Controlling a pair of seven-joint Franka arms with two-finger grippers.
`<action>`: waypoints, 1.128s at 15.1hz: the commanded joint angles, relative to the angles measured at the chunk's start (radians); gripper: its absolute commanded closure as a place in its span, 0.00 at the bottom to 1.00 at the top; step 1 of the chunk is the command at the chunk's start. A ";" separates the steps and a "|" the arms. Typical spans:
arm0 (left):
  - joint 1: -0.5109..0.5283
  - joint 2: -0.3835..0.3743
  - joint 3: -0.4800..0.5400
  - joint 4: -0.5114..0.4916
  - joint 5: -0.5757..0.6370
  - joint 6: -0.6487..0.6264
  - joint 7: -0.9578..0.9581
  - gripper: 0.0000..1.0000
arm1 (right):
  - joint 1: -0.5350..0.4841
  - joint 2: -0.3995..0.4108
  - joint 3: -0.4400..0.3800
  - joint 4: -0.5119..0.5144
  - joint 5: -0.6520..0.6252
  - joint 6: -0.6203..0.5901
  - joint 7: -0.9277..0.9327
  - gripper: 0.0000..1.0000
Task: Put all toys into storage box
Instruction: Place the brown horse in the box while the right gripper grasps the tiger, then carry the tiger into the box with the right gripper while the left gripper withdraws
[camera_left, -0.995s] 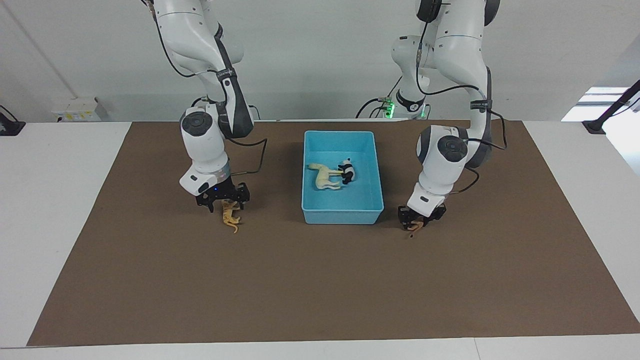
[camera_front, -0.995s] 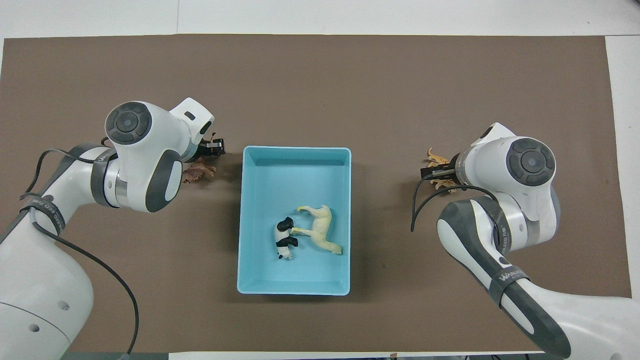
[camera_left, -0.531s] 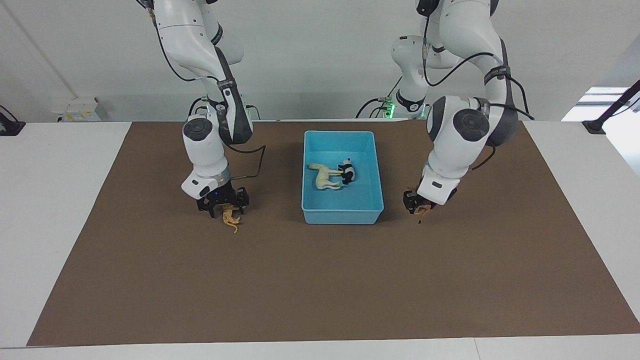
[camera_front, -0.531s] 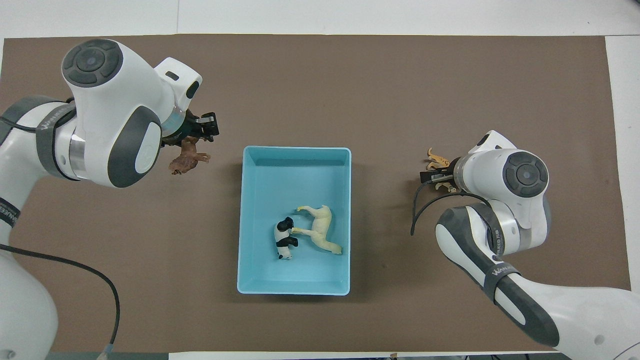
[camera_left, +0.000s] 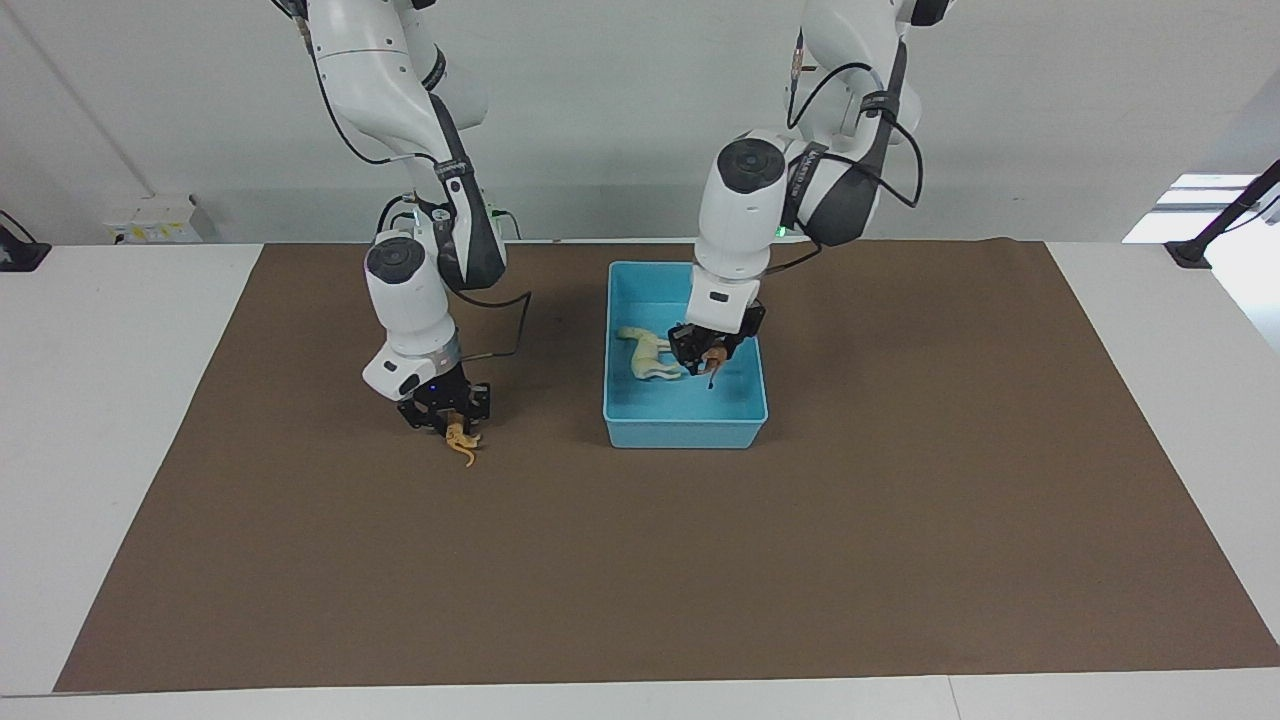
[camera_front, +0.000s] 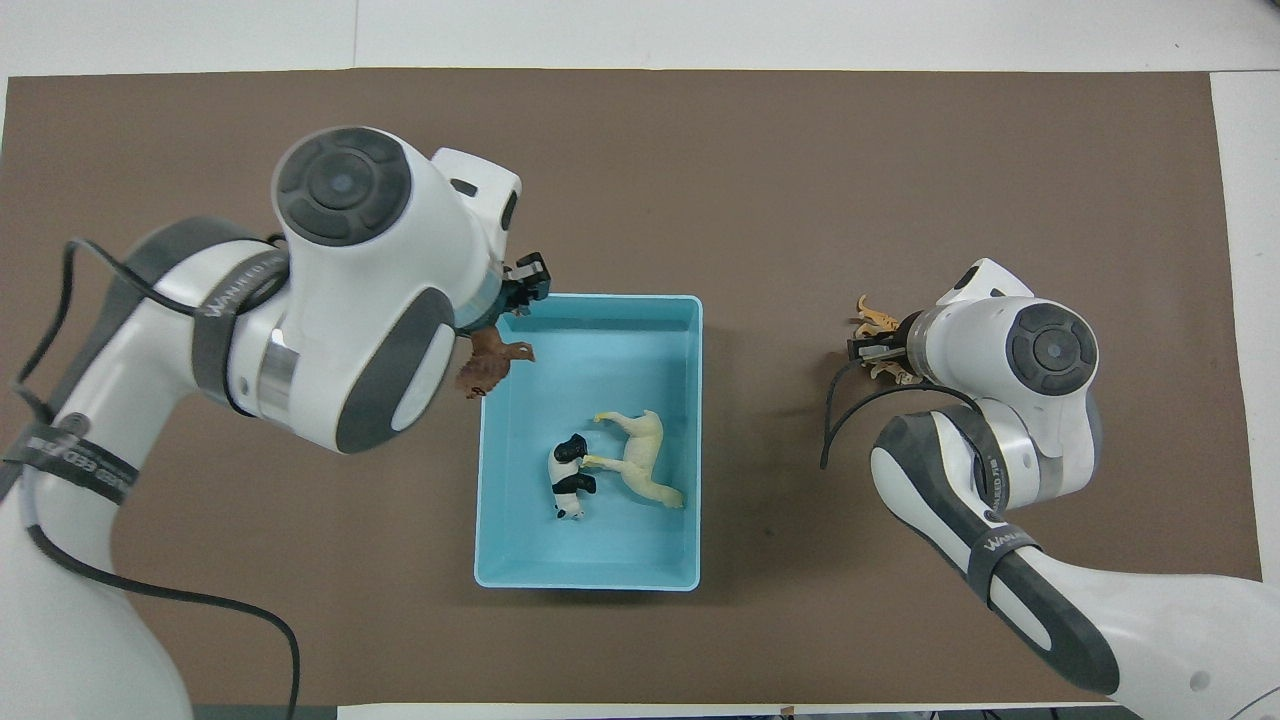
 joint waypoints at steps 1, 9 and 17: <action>0.010 -0.062 0.020 -0.070 0.007 0.023 -0.017 0.00 | -0.011 -0.011 0.012 0.069 0.000 -0.105 -0.012 1.00; 0.265 -0.215 0.035 -0.006 0.014 -0.233 0.376 0.00 | 0.189 -0.034 0.021 0.529 0.012 -0.679 0.260 1.00; 0.478 -0.203 0.037 0.178 0.025 -0.526 0.918 0.00 | 0.579 -0.036 0.021 0.342 0.034 -0.391 0.713 1.00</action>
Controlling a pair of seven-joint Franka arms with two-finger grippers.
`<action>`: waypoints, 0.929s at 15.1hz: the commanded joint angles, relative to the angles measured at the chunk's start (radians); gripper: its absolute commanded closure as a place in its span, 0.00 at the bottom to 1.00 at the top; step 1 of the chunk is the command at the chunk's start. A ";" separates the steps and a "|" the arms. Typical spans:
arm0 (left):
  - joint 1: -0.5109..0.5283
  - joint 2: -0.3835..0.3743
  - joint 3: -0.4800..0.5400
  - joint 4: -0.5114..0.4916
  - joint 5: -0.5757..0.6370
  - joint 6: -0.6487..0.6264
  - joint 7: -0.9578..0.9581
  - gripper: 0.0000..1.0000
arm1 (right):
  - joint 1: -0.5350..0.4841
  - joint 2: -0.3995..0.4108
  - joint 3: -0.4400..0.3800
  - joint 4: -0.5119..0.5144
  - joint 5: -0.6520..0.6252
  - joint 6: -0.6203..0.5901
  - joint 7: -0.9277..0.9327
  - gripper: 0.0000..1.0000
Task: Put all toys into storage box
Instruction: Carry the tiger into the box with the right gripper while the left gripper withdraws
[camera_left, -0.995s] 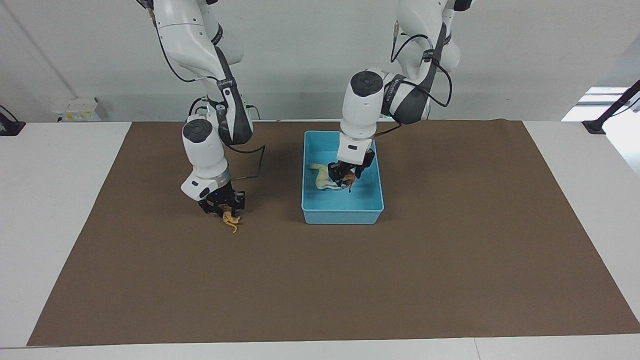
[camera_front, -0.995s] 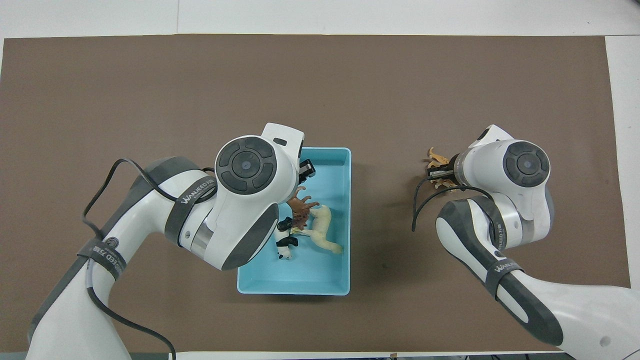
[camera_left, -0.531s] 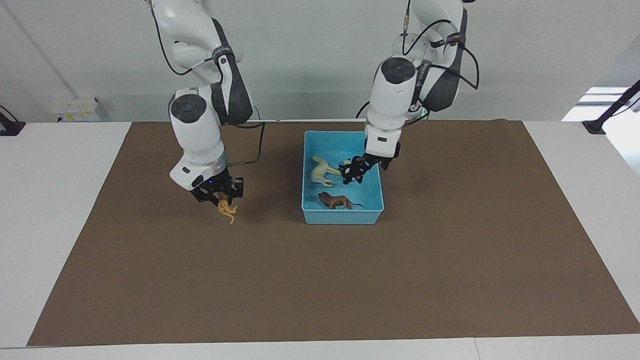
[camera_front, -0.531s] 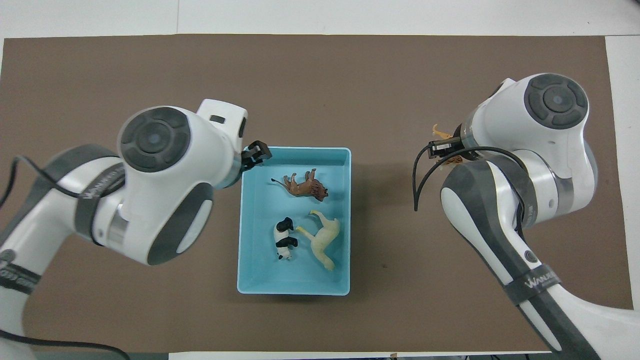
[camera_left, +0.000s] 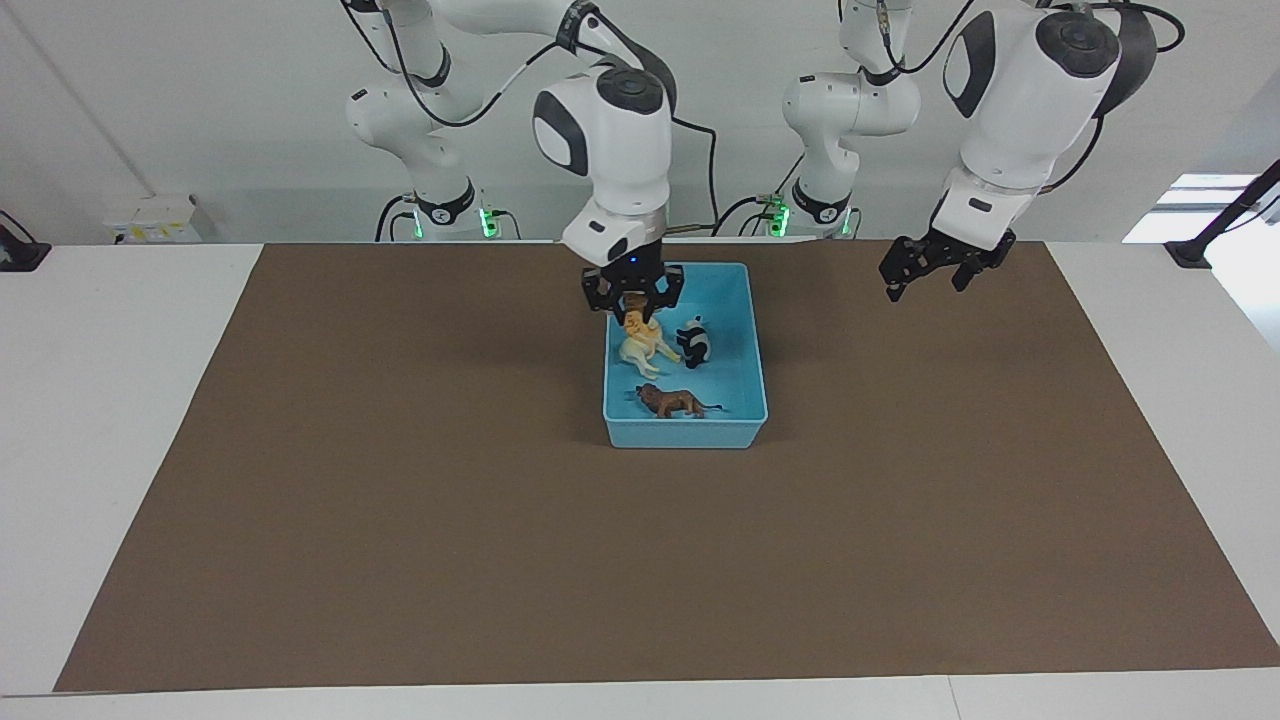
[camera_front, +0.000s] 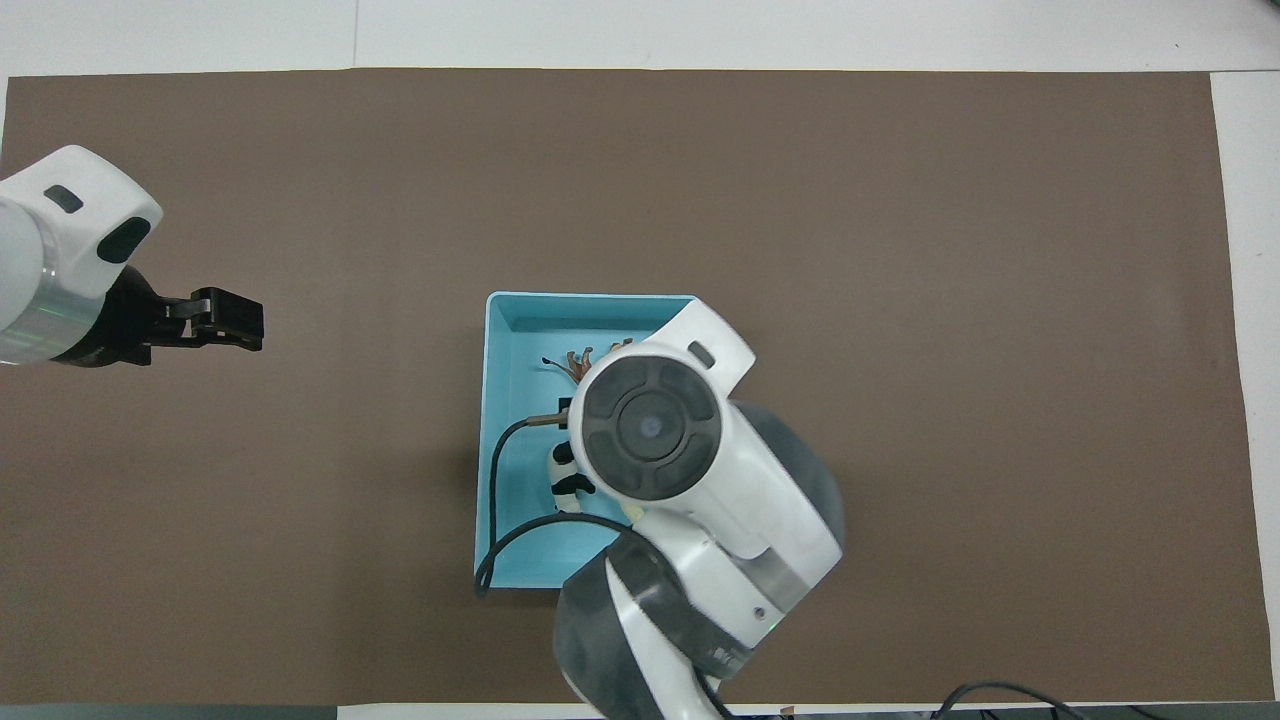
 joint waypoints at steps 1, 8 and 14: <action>0.038 0.092 -0.013 0.113 0.016 -0.094 0.075 0.00 | 0.047 -0.013 -0.007 -0.138 0.016 0.153 0.049 1.00; 0.150 0.091 -0.047 0.098 -0.020 -0.085 0.154 0.00 | 0.092 0.007 -0.007 -0.086 0.018 0.098 0.252 0.00; 0.155 0.068 -0.067 0.099 -0.017 -0.082 0.156 0.00 | -0.116 -0.050 -0.021 0.023 -0.002 -0.020 0.012 0.00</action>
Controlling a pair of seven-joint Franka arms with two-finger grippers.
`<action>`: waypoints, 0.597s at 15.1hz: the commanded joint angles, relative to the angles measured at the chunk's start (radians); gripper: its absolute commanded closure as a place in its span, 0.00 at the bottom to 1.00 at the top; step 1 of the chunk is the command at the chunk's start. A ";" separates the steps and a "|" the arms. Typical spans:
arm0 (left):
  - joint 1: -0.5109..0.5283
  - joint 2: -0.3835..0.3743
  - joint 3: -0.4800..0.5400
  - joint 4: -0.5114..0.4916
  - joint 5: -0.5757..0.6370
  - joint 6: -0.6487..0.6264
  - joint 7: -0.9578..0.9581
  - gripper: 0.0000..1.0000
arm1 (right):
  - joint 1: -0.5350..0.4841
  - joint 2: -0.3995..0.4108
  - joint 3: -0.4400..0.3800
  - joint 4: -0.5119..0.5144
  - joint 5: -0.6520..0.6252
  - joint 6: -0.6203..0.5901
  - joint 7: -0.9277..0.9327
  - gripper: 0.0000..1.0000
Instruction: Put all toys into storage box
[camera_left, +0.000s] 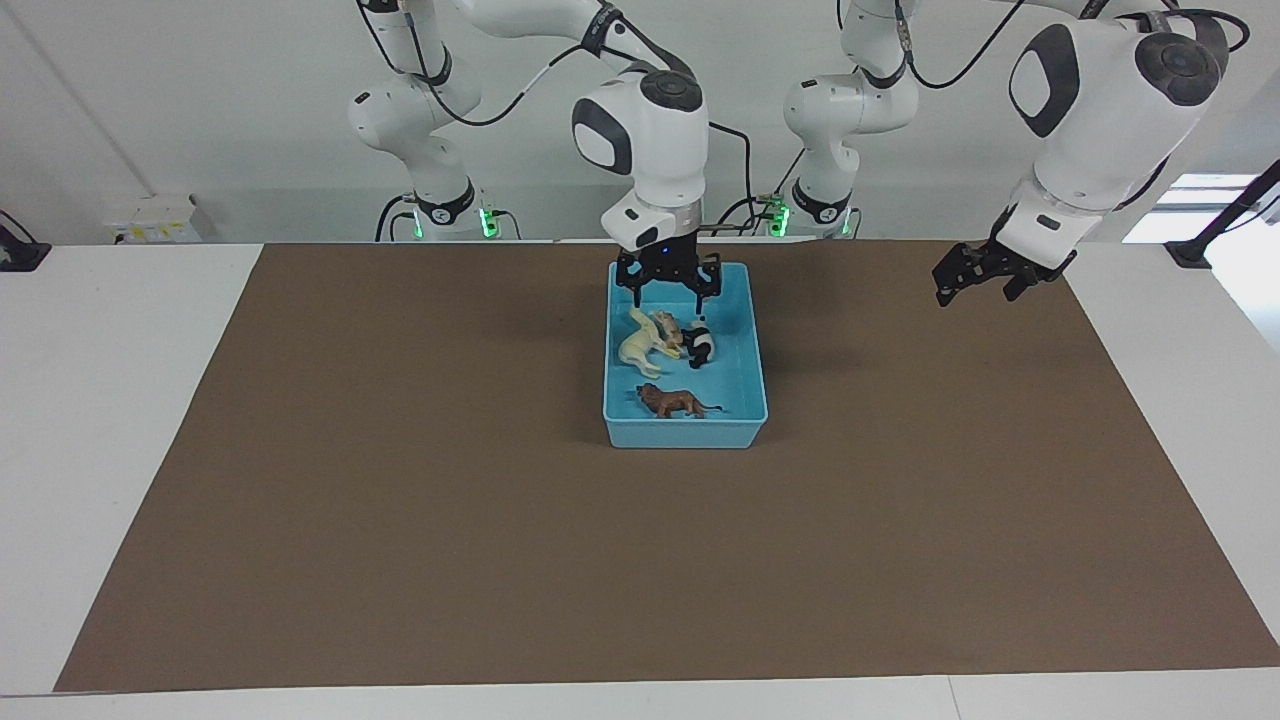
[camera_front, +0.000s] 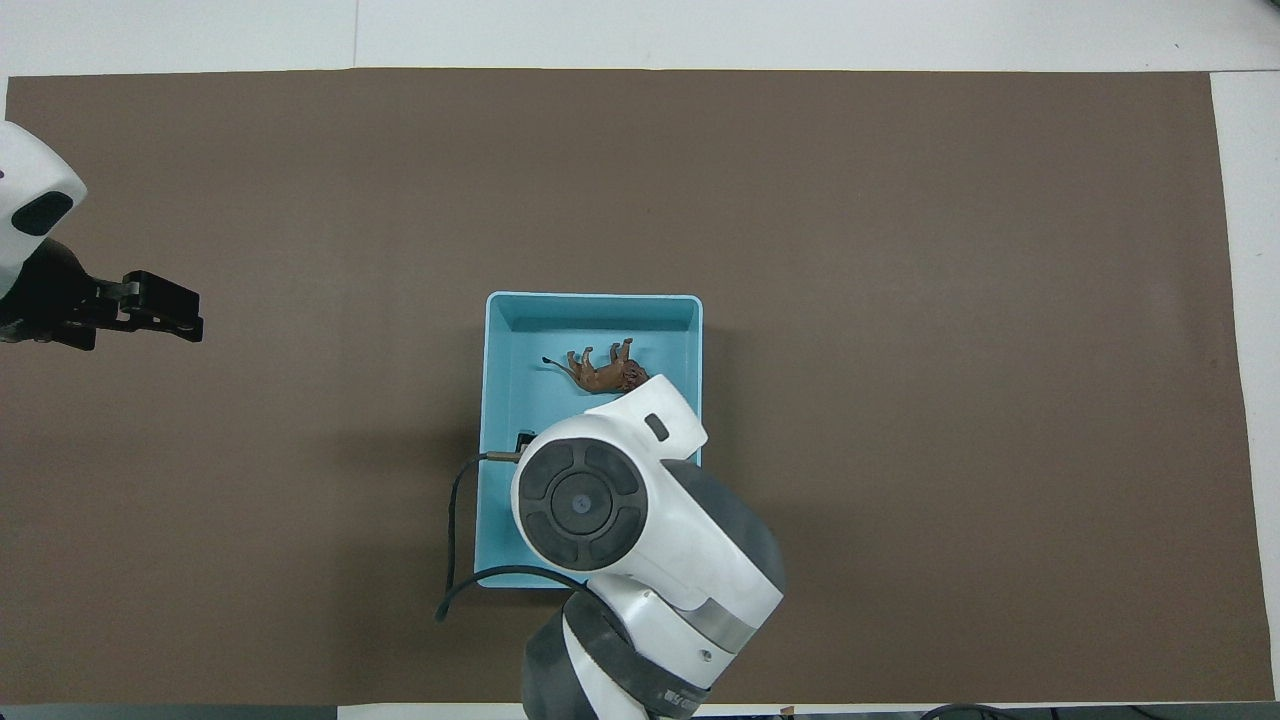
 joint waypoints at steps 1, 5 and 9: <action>0.021 -0.008 -0.018 0.016 -0.010 -0.020 0.020 0.00 | -0.163 -0.043 0.007 0.015 0.001 -0.006 -0.259 0.00; 0.017 -0.010 -0.016 0.013 -0.010 -0.017 0.037 0.00 | -0.401 -0.103 0.007 0.020 0.017 -0.026 -0.559 0.00; 0.010 -0.010 -0.018 0.014 -0.008 0.000 0.036 0.00 | -0.538 -0.179 0.007 0.055 0.032 -0.212 -0.739 0.00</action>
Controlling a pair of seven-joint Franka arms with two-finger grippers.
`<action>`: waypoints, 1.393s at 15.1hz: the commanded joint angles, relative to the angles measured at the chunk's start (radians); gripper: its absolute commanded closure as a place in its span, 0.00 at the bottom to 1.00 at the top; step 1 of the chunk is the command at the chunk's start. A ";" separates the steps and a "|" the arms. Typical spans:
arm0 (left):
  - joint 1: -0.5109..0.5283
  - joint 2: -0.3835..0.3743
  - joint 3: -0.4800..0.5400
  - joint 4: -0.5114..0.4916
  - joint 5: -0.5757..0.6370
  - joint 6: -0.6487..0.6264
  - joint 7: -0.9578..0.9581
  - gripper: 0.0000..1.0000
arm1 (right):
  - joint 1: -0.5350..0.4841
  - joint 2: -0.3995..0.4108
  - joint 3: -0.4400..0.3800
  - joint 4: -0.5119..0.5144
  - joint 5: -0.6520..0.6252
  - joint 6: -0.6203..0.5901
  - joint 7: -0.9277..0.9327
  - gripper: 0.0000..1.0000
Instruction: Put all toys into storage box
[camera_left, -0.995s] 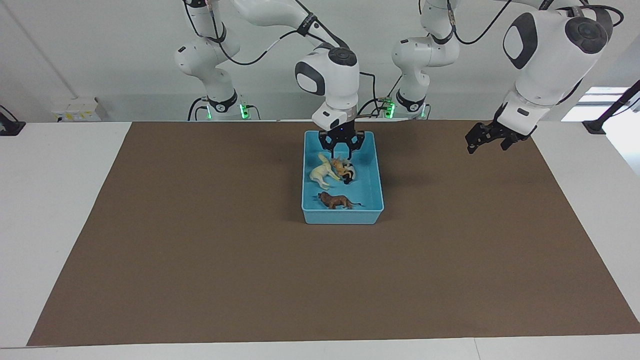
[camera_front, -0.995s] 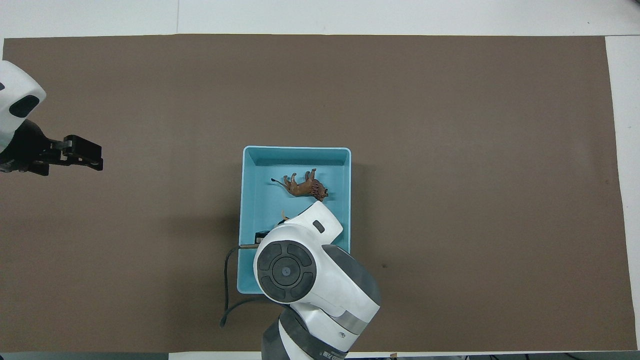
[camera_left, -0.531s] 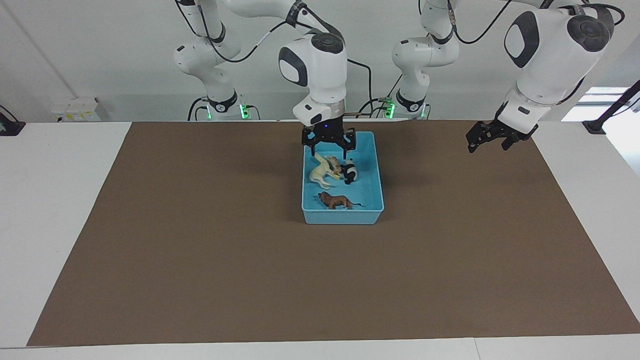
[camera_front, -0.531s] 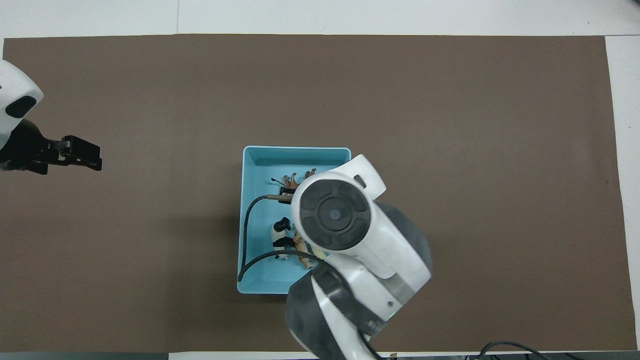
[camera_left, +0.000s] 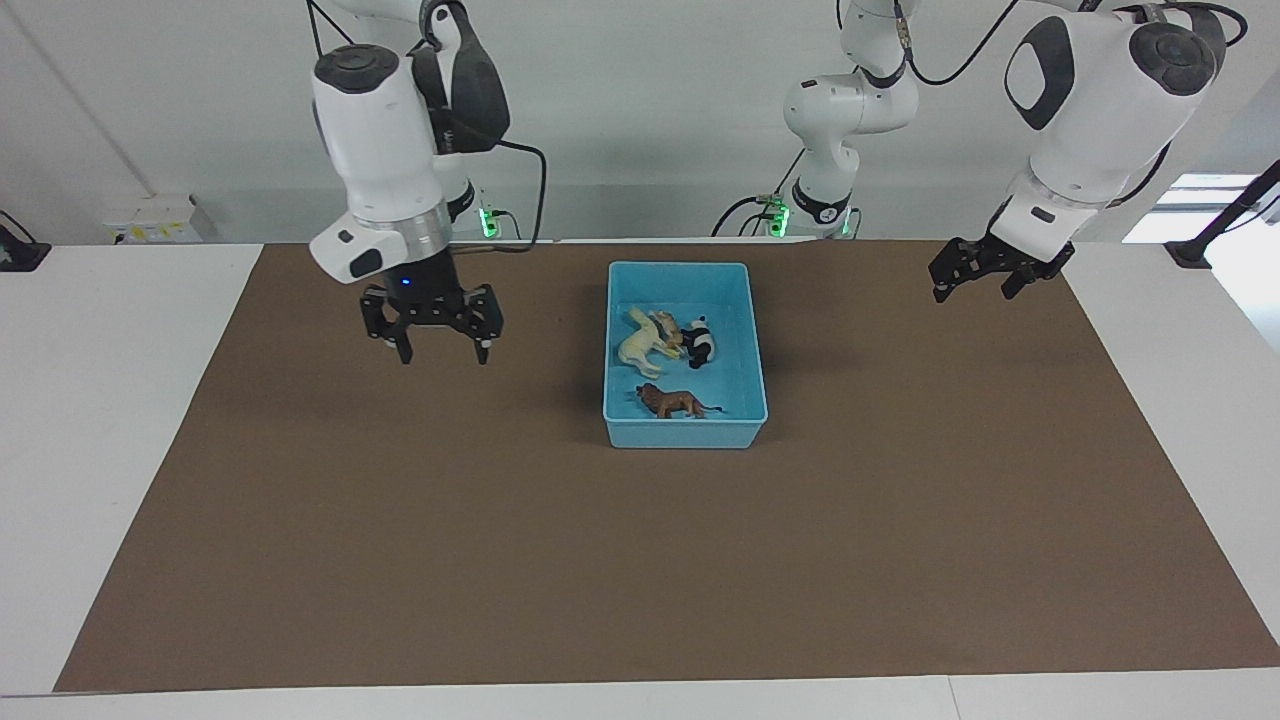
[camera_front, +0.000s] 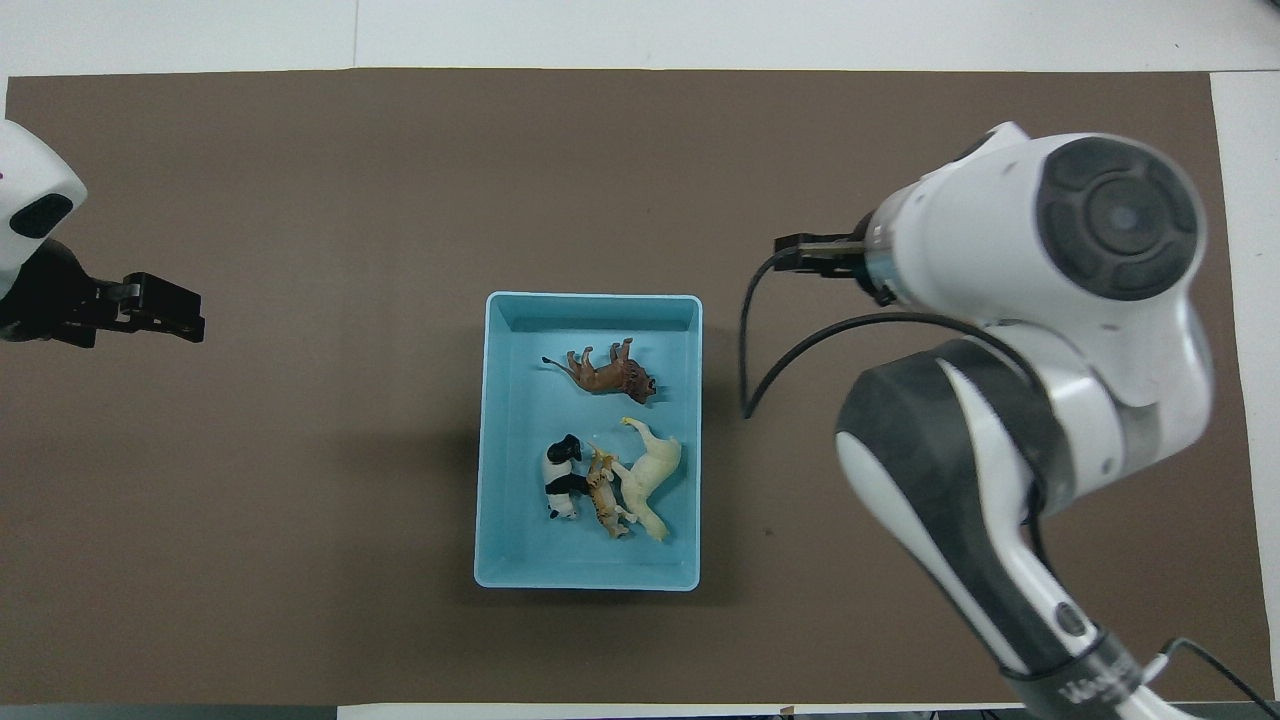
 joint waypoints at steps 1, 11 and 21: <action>0.010 -0.004 -0.008 0.010 -0.008 0.009 0.019 0.00 | -0.077 -0.051 0.017 0.072 0.050 -0.203 -0.105 0.00; 0.007 -0.004 -0.010 0.010 -0.009 0.051 0.016 0.00 | -0.265 -0.055 0.015 0.196 0.044 -0.483 -0.335 0.00; 0.007 -0.004 -0.010 0.012 -0.009 0.052 0.017 0.00 | -0.266 -0.038 0.015 0.185 0.023 -0.431 -0.326 0.00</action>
